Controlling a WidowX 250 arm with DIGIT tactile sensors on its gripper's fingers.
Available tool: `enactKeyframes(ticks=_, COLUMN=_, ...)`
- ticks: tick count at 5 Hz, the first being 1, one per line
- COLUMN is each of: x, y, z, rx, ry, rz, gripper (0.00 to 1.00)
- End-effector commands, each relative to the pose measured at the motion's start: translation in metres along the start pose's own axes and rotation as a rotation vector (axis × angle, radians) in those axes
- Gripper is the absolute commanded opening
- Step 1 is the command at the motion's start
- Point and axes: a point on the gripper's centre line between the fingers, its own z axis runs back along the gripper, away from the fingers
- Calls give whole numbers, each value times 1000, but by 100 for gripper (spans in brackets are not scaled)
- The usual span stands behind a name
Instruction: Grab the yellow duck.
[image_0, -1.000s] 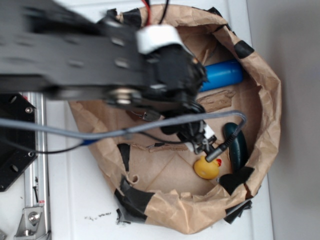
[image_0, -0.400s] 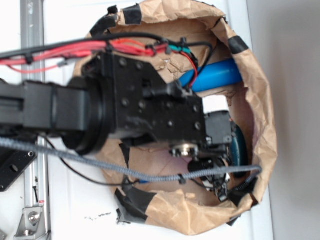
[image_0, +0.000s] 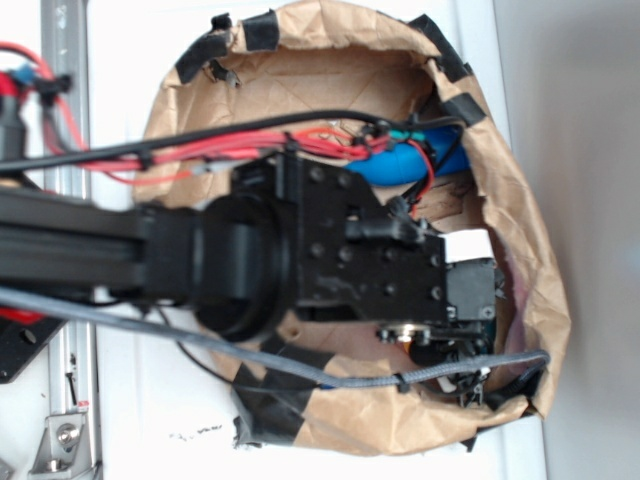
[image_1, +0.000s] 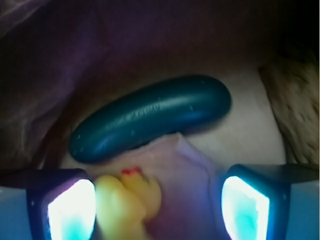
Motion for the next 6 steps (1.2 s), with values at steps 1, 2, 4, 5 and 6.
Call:
enactKeyframes(ticks=1, x=-18, y=6, z=-2, rx=16, ry=58, rz=-73, gripper=100)
enactKeyframes(ticks=2, x=-23, y=11, z=15, rx=8, ry=116, rz=-72, gripper=0)
enactKeyframes(ticks=4, x=-30, y=15, z=29, rx=26, ry=106, rz=-109, gripper=0)
enactKeyframes(ticks=5, x=-25, y=17, z=42, rx=27, ry=75, rz=-132, gripper=0)
enactKeyframes(ticks=6, x=-14, y=26, z=86, rx=18, ry=7, rz=-138, gripper=0)
